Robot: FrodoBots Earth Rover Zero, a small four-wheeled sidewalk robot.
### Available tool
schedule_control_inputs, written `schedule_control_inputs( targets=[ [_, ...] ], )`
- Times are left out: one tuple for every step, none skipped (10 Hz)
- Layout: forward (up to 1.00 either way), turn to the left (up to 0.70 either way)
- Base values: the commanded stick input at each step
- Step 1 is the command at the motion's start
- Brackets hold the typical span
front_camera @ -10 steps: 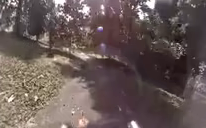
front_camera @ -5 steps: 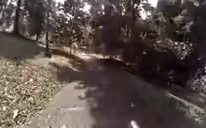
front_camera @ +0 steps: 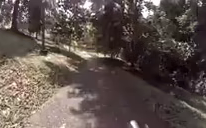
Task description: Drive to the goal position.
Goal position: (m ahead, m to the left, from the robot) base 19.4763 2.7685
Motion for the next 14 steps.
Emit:
schedule_control_inputs(
  targets=[
    [0.85,0.0],
    [0.85,0.0],
    [0.85,0.0],
    [0.85,0.0],
    [0.85,0.0],
    [0.85,0.0],
    [0.85,0.0],
    [0.85,0.0],
    [0.85,0.0],
    [0.85,0.0],
    [0.85,0.0],
    [0.85,0.0],
    [0.85,0.0],
    [0.85,0.0]
  ],
)
